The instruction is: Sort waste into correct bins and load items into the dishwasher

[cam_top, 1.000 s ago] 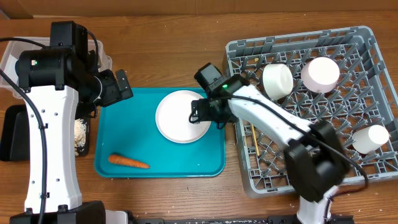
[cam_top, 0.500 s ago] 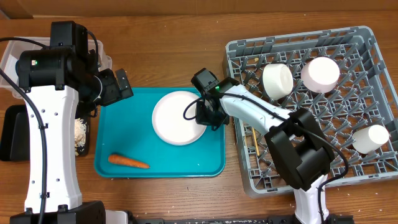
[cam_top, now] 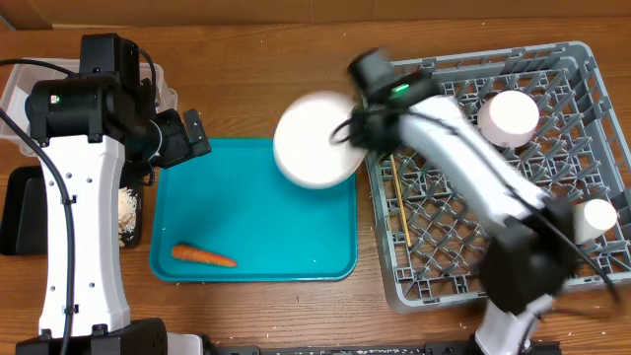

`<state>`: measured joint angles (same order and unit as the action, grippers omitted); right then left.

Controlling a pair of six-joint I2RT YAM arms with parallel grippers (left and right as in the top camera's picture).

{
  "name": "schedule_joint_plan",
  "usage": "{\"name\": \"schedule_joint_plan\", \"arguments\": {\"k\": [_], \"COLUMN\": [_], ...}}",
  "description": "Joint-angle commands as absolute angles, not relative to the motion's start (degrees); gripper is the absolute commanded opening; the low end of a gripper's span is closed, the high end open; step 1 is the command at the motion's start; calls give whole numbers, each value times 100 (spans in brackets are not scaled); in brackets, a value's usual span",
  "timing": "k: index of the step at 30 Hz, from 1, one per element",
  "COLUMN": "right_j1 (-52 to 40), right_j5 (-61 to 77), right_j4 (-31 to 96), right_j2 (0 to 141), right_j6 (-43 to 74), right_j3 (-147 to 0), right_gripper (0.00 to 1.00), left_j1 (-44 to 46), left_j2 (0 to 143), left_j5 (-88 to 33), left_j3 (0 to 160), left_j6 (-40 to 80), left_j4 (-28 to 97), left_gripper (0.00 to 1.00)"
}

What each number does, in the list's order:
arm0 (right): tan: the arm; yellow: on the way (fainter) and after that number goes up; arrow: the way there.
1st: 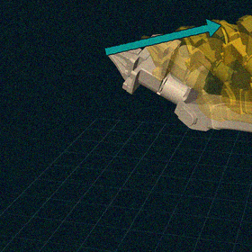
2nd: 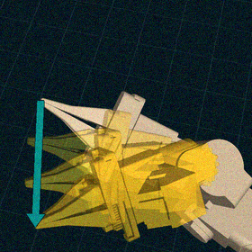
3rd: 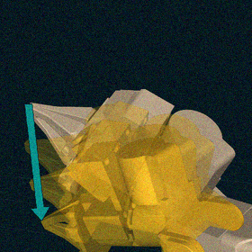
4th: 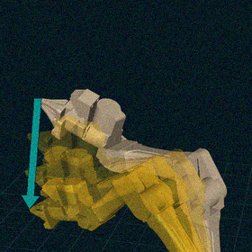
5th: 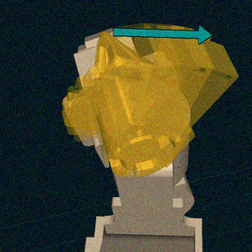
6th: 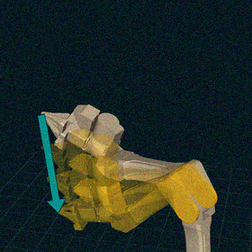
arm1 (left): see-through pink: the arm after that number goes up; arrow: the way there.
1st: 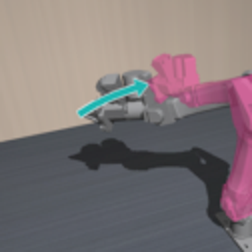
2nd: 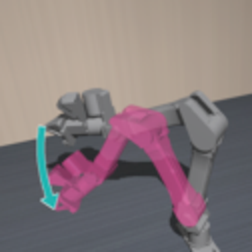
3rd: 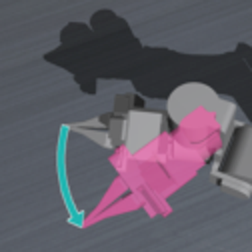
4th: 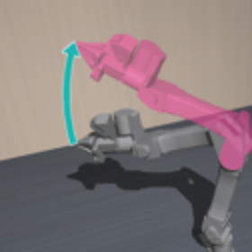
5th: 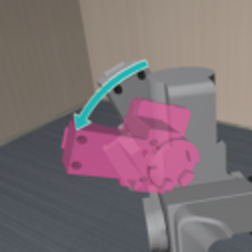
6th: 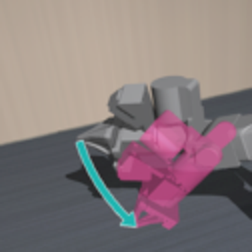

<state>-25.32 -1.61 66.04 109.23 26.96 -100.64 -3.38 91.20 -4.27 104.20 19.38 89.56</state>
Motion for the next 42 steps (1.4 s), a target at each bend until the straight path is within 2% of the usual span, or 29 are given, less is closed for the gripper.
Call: {"name": "schedule_joint_plan", "arguments": {"k": [1,5,7,10,13,22,29,34,42], "right_j1": [-2196,-1815,-1643,-1470,-1358,-1223,-1278,-1555,-2058], "right_j5": [-1328,-2569,-3621,-5529,-6276,-6246,-5223,-4436,-4383], "right_j4": [6591,6589,6777,7264,7500,7491,7769,8005,7881], "right_j2": [9832,9286,9177,9185,9205,9233,9233,9233,9249], "right_j6": [1887,1321,1431,2655,3151,3179,3179,3183,3308], "right_j3": [-10569,-10569,-10569,-10501,-10296,-9935,-9935,-9935,-9596], "right_gripper": [4,4,4,4,4,4,4,4,4], "left_j1": [-336,-336,-336,-336,-336,-336,-336,-336,-336], "left_j2": [9150,9150,9150,9150,9150,9150,9150,9150,9150], "left_j5": [-360,-364,-362,-362,-360,-360,-360,-362,-405], "left_j3": [10396,10396,10396,10396,10396,10396,10396,10396,10396], "left_j6": [1929,1929,1929,1927,1927,1925,1881,1885,1885], "left_j4": [8914,8844,8838,8840,8840,8840,8825,8788,8803], "left_gripper": [100,100,100,100,100,100,100,100,100]}}
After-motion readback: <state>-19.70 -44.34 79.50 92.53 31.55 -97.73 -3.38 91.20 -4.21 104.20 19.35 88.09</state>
